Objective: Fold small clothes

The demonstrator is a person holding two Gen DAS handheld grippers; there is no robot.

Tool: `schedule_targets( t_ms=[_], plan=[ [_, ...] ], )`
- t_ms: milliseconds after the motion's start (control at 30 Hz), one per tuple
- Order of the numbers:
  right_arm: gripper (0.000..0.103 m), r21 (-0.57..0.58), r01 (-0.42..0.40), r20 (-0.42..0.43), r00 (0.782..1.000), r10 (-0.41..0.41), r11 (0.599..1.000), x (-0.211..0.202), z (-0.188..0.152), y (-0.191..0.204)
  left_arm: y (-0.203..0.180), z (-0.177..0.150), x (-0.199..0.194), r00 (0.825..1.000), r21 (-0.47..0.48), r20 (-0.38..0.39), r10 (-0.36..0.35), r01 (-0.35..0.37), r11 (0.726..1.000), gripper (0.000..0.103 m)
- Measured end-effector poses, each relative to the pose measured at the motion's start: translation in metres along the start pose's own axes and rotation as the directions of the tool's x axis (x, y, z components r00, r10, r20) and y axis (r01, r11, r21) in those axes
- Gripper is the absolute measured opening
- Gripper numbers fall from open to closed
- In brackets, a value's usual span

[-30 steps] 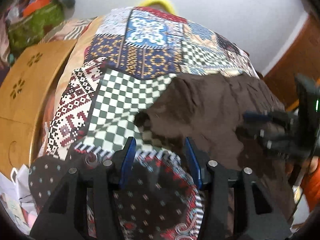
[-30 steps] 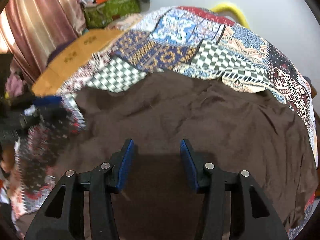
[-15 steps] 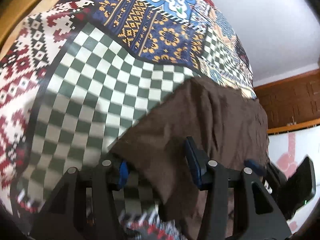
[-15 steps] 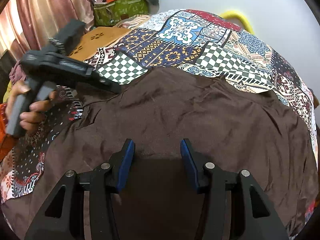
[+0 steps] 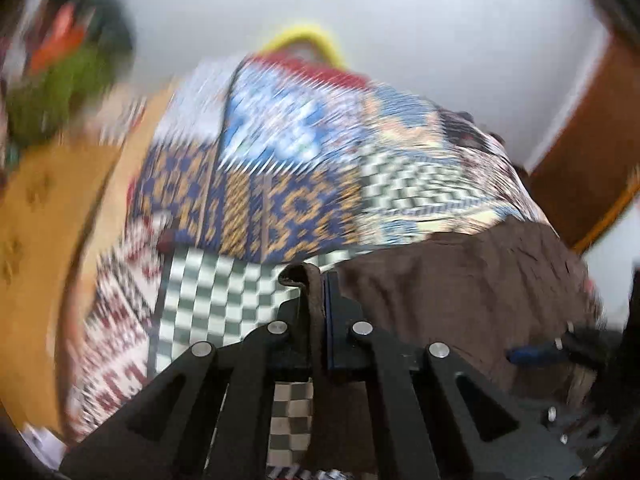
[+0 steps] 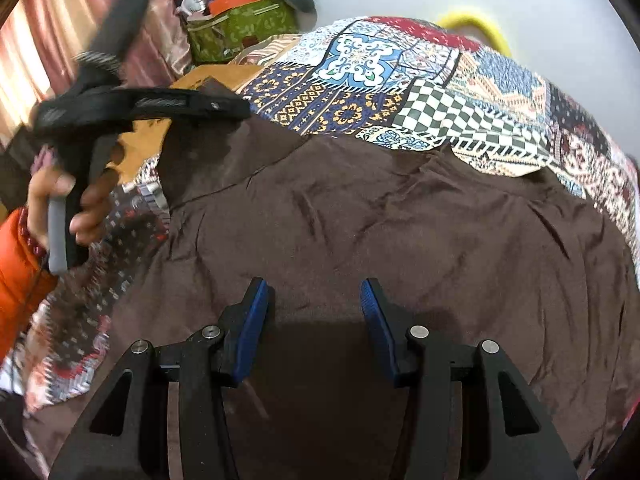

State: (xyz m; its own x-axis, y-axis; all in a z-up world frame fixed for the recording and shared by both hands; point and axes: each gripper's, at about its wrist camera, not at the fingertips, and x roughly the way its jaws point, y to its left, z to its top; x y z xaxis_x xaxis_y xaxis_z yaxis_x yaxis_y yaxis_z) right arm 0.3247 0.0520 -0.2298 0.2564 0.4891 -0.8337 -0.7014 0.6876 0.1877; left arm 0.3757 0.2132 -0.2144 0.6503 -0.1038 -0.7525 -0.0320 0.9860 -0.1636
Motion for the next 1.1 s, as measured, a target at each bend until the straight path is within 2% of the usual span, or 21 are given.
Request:
schedule_targets(
  t_ms=[133, 200, 300, 433, 500, 567, 600, 667, 733, 833, 933, 1000, 1100],
  plan=[
    [0.045, 0.071, 0.000, 0.063, 0.998, -0.005, 0.997, -0.022, 0.008, -0.014, -0.047, -0.006, -0.023, 0.997, 0.123, 0.033, -0.068, 0.063, 0.990, 0.002],
    [0.045, 0.111, 0.006, 0.107, 0.994, -0.018, 0.994, -0.038, 0.011, -0.023, -0.069, -0.011, -0.023, 0.992, 0.149, 0.008, -0.123, 0.121, 0.982, 0.002],
    [0.045, 0.146, 0.038, 0.148, 0.987, -0.060, 0.989, -0.060, 0.013, -0.035, -0.097, -0.019, -0.006, 0.984, 0.171, -0.058, -0.169, 0.177, 0.969, 0.002],
    [0.045, 0.177, 0.038, 0.180, 0.981, -0.071, 0.983, -0.082, 0.012, -0.047, -0.124, -0.036, 0.025, 0.972, 0.189, -0.176, -0.156, 0.189, 0.964, 0.002],
    [0.045, 0.188, 0.033, 0.174, 0.982, -0.067, 0.982, -0.085, 0.009, -0.050, -0.134, -0.047, 0.040, 0.965, 0.196, -0.235, -0.120, 0.168, 0.966, 0.004],
    [0.045, 0.183, 0.040, 0.165, 0.984, -0.071, 0.982, -0.085, 0.006, -0.051, -0.140, -0.052, 0.037, 0.972, 0.217, -0.219, -0.088, 0.137, 0.967, 0.013],
    [0.045, 0.179, 0.043, 0.160, 0.984, -0.072, 0.983, -0.084, 0.004, -0.049, -0.141, -0.052, 0.031, 0.971, 0.221, -0.219, -0.091, 0.140, 0.965, 0.017],
    [0.045, 0.178, 0.037, 0.154, 0.986, -0.065, 0.983, -0.085, 0.000, -0.049, -0.140, -0.051, 0.016, 0.968, 0.204, -0.215, -0.132, 0.177, 0.963, 0.044],
    [0.045, 0.176, 0.029, 0.146, 0.988, -0.055, 0.984, -0.084, -0.003, -0.047, -0.137, -0.051, -0.004, 0.970, 0.194, -0.187, -0.153, 0.190, 0.963, 0.055],
    [0.045, 0.170, 0.022, 0.145, 0.988, -0.047, 0.985, -0.086, -0.005, -0.044, -0.126, -0.050, -0.037, 0.981, 0.197, -0.138, -0.140, 0.166, 0.966, 0.055],
    [0.045, 0.160, 0.010, 0.149, 0.988, -0.034, 0.987, -0.083, -0.003, -0.037, -0.101, -0.050, -0.065, 0.991, 0.159, -0.075, -0.112, 0.122, 0.980, 0.060],
    [0.045, 0.150, 0.006, 0.150, 0.988, -0.029, 0.989, -0.079, 0.000, -0.032, -0.077, -0.047, -0.072, 0.997, 0.119, -0.047, -0.058, 0.063, 0.991, 0.061],
    [0.045, 0.143, -0.007, 0.141, 0.990, -0.013, 0.990, -0.066, 0.007, -0.027, -0.048, -0.045, -0.062, 0.998, 0.060, -0.056, 0.007, -0.004, 0.998, 0.061]
  ],
)
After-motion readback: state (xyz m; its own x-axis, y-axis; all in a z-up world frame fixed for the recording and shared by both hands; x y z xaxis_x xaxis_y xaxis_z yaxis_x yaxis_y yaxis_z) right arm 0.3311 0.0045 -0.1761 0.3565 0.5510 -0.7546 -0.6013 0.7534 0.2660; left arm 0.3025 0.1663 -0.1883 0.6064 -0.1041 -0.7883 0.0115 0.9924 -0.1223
